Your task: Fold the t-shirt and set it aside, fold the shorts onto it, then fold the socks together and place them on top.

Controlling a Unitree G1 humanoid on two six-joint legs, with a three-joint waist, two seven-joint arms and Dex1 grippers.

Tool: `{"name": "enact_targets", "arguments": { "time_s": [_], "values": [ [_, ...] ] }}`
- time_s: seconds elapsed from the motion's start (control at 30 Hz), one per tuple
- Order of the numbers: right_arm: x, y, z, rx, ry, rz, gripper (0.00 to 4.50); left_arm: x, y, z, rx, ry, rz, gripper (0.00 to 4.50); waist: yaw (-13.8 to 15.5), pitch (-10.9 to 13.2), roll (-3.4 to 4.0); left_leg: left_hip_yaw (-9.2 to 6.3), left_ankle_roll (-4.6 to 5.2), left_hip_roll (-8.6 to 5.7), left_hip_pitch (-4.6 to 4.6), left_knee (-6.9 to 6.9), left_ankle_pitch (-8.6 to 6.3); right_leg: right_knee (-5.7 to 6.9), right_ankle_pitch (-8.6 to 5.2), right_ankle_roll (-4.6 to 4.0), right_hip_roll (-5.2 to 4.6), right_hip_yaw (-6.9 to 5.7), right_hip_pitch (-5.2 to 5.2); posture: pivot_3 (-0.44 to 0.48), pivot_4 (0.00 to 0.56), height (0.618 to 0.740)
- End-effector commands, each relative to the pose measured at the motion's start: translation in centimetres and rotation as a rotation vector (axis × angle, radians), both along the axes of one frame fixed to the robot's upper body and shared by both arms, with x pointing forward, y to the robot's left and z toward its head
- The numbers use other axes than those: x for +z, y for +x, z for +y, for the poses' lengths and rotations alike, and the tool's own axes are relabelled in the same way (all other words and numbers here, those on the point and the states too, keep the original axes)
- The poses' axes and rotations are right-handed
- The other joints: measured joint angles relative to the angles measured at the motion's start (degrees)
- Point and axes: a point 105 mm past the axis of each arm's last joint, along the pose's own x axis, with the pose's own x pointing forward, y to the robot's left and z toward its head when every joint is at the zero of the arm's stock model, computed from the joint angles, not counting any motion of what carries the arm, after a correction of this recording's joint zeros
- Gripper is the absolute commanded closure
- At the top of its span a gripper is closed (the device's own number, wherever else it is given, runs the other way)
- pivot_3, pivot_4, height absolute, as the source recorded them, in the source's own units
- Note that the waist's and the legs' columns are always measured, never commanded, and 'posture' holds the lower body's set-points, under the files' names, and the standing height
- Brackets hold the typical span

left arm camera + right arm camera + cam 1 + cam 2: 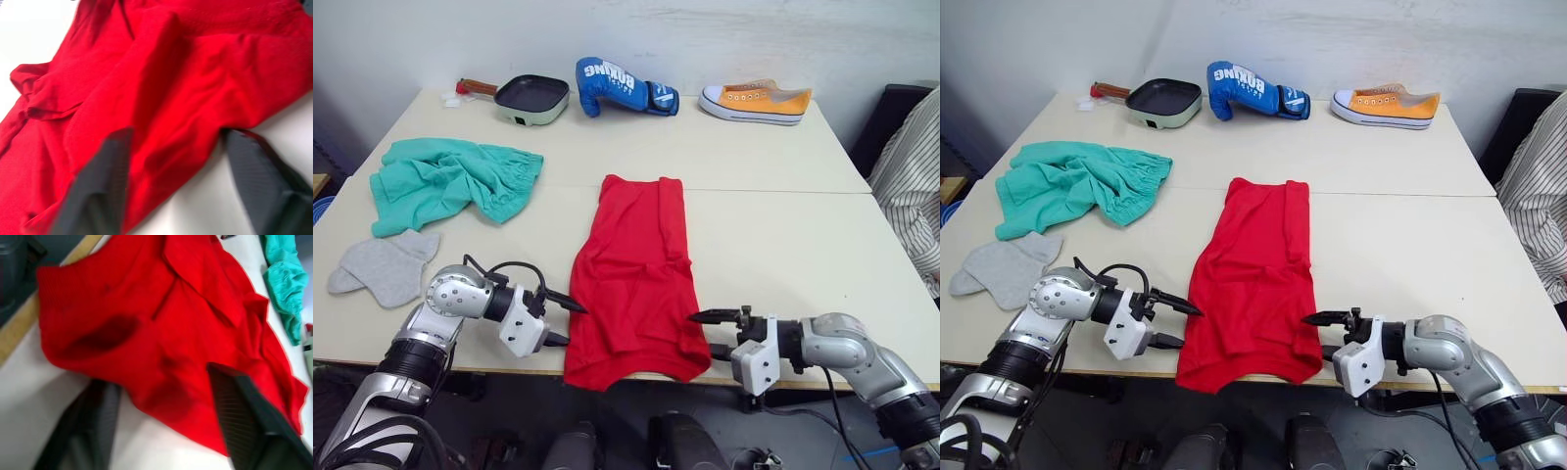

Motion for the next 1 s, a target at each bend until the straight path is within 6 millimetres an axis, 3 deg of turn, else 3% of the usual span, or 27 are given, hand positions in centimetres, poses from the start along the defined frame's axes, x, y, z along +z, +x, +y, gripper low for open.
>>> {"name": "enact_targets", "arguments": {
  "time_s": [0.03,0.13,0.2,0.3,0.47,0.6,0.7,0.83,1.0],
  "values": [
    [1.5,-0.2,0.8,-0.002,0.073,0.01,3.15,0.0,0.0,-0.1,0.04,-0.028,0.05,2.96,0.0,0.0,0.02,0.0,0.0,0.0,-0.01,0.0,0.0,0.0,0.0,0.0,0.0,0.0,0.0,0.0,0.15,0.74],
    [2.4,-0.2,0.8,-0.035,0.113,0.07,4.29,1.0,0.1,-0.6,0.093,-0.097,0.14,4.0,0.0,0.0,0.01,-0.02,0.01,0.0,-0.03,0.0,0.0,-0.03,0.0,0.0,0.0,0.0,-0.02,0.0,0.15,0.74],
    [3.3,-0.4,0.7,-0.072,0.162,0.154,4.5,1.9,-0.1,-1.0,0.14,-0.145,0.248,4.47,0.0,0.1,0.04,-0.05,0.01,0.01,-0.1,-0.01,0.0,-0.02,0.0,0.0,0.0,-0.02,-0.06,0.0,0.15,0.74],
    [4.4,-1.7,0.6,-0.11,0.223,0.314,4.5,3.0,-1.2,-1.3,0.194,-0.195,0.434,4.47,0.0,0.1,0.04,-0.1,0.01,0.01,-0.2,-0.04,-0.01,-0.05,0.0,0.0,0.0,-0.02,-0.13,0.0,0.15,0.74],
    [5.4,-5.7,0.9,-0.082,0.259,0.579,4.5,3.8,-4.9,-1.1,0.207,-0.168,0.716,4.47,-0.1,0.2,0.07,-0.19,0.0,0.03,-0.28,-0.23,-0.01,-0.52,-0.02,0.0,0.0,-0.04,-0.14,0.0,0.15,0.74],
    [5.8,-7.3,1.0,-0.085,0.277,0.702,4.5,3.6,-7.3,-0.6,0.184,-0.101,0.812,4.47,-0.1,0.3,0.07,-0.21,0.1,0.04,-0.16,-0.23,-0.06,-0.59,-0.04,-0.02,0.0,-0.04,0.0,0.0,0.15,0.74],
    [6.1,-7.8,0.9,-0.079,0.275,0.73,4.5,3.6,-7.7,-0.5,0.207,-0.128,0.85,4.47,0.1,0.4,0.13,-0.23,0.23,0.04,-0.1,-0.23,-0.15,-0.65,-0.05,-0.06,0.0,-0.04,0.08,0.0,0.15,0.74],
    [8.0,-5.0,0.6,-0.126,0.355,0.671,4.5,3.6,-4.2,-0.4,0.327,-0.288,0.873,4.47,0.2,0.5,0.19,-0.25,0.28,0.03,-0.08,-0.22,-0.19,-0.73,-0.05,-0.06,-0.01,-0.05,0.13,0.0,0.15,0.74],
    [11.5,1.4,0.3,-0.178,0.461,0.565,4.5,5.3,0.6,0.0,0.483,-0.561,0.851,4.47,-0.4,0.8,0.08,-0.24,0.25,0.02,-0.13,-0.19,-0.17,-0.67,-0.02,0.0,0.0,-0.07,0.03,0.0,0.15,0.74]
  ]
}}
